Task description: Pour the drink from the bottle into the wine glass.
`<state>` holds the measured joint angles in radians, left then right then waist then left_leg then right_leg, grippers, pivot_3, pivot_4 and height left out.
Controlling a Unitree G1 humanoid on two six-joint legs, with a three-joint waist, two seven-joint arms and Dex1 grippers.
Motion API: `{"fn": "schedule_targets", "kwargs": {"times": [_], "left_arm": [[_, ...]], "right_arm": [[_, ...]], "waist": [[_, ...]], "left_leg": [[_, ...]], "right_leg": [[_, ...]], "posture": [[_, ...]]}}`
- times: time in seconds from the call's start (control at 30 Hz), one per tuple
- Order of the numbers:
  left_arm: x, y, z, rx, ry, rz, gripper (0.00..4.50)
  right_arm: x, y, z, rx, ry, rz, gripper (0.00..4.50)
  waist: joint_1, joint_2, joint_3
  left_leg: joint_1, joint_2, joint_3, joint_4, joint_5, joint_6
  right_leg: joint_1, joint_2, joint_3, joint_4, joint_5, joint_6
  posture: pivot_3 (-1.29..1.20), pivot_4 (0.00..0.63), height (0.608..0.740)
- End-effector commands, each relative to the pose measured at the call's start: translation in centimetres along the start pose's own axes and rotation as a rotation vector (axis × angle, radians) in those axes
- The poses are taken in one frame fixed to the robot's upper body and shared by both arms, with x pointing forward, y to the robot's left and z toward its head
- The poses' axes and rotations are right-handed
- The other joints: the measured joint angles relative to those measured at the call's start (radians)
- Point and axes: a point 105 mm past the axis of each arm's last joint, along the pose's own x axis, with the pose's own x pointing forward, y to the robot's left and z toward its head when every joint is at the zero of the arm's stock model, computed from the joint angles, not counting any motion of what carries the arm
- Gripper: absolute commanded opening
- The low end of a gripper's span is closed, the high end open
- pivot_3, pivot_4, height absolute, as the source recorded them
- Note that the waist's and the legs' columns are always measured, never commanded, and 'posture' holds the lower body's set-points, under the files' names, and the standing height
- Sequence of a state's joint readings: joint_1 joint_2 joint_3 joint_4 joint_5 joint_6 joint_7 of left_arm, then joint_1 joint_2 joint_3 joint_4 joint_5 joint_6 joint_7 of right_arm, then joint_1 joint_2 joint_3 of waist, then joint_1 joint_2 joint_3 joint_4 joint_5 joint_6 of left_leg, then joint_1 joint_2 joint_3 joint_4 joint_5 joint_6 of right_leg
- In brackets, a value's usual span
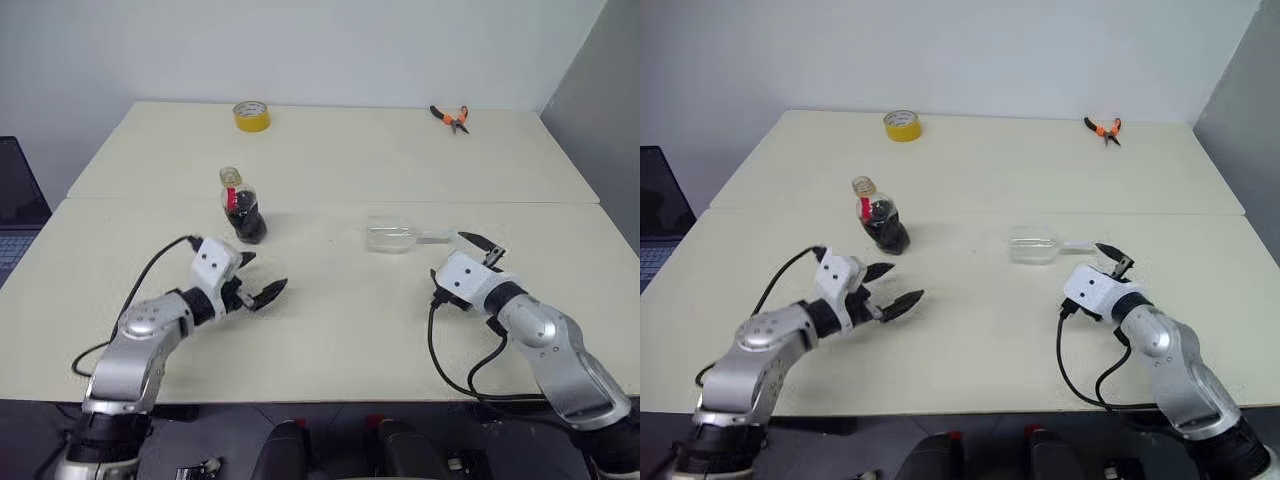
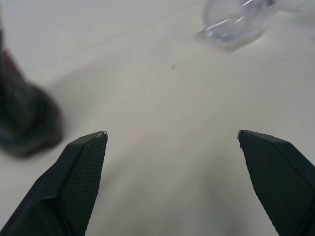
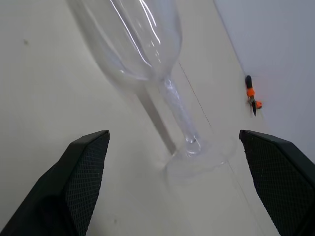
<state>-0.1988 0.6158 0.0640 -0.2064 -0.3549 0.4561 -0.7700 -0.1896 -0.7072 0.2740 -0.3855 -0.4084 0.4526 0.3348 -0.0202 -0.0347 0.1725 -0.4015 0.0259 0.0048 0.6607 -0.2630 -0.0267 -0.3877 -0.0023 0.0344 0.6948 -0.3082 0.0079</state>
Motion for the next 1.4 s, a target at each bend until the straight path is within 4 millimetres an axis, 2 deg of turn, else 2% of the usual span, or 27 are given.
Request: {"fn": "schedule_targets", "kwargs": {"times": [0.03,0.17,0.33,0.53,0.67,0.8,0.9,1.1,1.23,1.27,1.4], "left_arm": [[0.4,-1.8,2.3,0.033,-0.033,-0.155,4.48],[0.7,-2.3,3.0,0.094,-0.013,-0.256,4.48],[1.8,-2.2,3.6,0.111,-0.035,-0.263,4.48],[2.2,-1.7,3.7,0.116,-0.049,-0.257,4.48],[2.2,-1.2,3.4,0.122,-0.057,-0.24,4.48],[2.3,-1.1,3.3,0.124,-0.063,-0.23,4.48],[2.4,-1.1,3.3,0.126,-0.069,-0.222,4.5],[2.6,-1.0,3.4,0.122,-0.077,-0.209,4.5],[2.6,-1.0,3.4,0.114,-0.077,-0.203,4.5],[2.6,-1.0,3.5,0.109,-0.079,-0.2,4.5],[2.5,-0.9,3.5,0.095,-0.08,-0.189,4.5]], "right_arm": [[0.8,-1.2,0.1,-0.162,0.0,-0.051,4.5],[2.6,-1.4,-0.1,-0.271,0.022,-0.071,4.5],[4.6,-1.2,1.3,-0.294,0.0,-0.102,4.5],[5.8,-0.8,2.4,-0.29,-0.02,-0.098,4.5],[7.3,-1.2,1.1,-0.351,0.027,-0.119,4.5],[7.8,-1.5,0.2,-0.356,0.048,-0.135,4.5],[8.1,-1.3,0.3,-0.355,0.043,-0.135,3.9],[7.8,-1.8,2.5,-0.297,-0.005,-0.188,1.78],[7.8,-1.8,3.2,-0.266,-0.017,-0.21,0.32],[7.7,-2.2,3.5,-0.261,-0.024,-0.23,0.12],[7.2,-3.6,4.1,-0.237,-0.041,-0.285,0.12]], "waist": [[-0.004,0.0,0.0],[-0.009,0.0,0.0],[-0.011,0.0,0.0],[-0.01,0.0,0.0],[-0.01,0.0,0.0],[-0.01,0.0,0.0],[-0.01,0.0,0.0],[-0.014,0.0,0.0],[-0.012,0.0,0.0],[-0.012,0.0,0.0],[-0.012,0.0,0.0]], "left_leg": [[0.0,0.0,0.0,0.0,0.0,0.0],[0.0,0.0,0.0,0.0,0.0,0.0],[0.001,0.001,0.001,0.0,0.0,0.0],[0.0,0.001,0.001,0.0,0.0,0.0],[0.0,0.001,0.001,0.001,0.0,0.0],[0.0,0.001,0.001,0.0,0.0,0.0],[0.001,0.001,0.001,0.001,0.0,0.0],[0.001,0.001,0.001,0.0,0.0,0.0],[0.0,0.001,0.0,0.0,0.0,0.0],[0.0,0.001,0.001,0.001,0.0,0.0],[0.0,0.001,0.001,0.001,0.0,0.0]], "right_leg": [[0.0,0.0,0.0,0.0,0.0,0.0],[-0.001,0.001,0.001,0.001,0.0,0.0],[-0.001,0.002,0.001,0.002,0.0,-0.001],[-0.001,0.001,0.001,0.002,0.0,-0.001],[-0.001,0.001,0.001,0.002,0.0,-0.001],[-0.001,0.001,0.001,0.002,0.0,-0.001],[-0.001,0.001,0.002,0.002,0.0,-0.001],[-0.001,0.002,0.002,0.003,0.0,-0.001],[-0.002,0.002,0.001,0.003,0.0,-0.001],[-0.002,0.002,0.002,0.003,0.0,-0.001],[-0.001,0.001,0.001,0.003,0.0,-0.001]], "posture": [[0.0,0.15,0.74],[0.0,0.15,0.74],[0.0,0.15,0.74],[0.0,0.15,0.74],[0.0,0.15,0.74],[0.0,0.15,0.74],[0.0,0.15,0.74],[0.0,0.15,0.74],[0.0,0.15,0.74],[0.0,0.15,0.74],[0.0,0.15,0.74]]}}
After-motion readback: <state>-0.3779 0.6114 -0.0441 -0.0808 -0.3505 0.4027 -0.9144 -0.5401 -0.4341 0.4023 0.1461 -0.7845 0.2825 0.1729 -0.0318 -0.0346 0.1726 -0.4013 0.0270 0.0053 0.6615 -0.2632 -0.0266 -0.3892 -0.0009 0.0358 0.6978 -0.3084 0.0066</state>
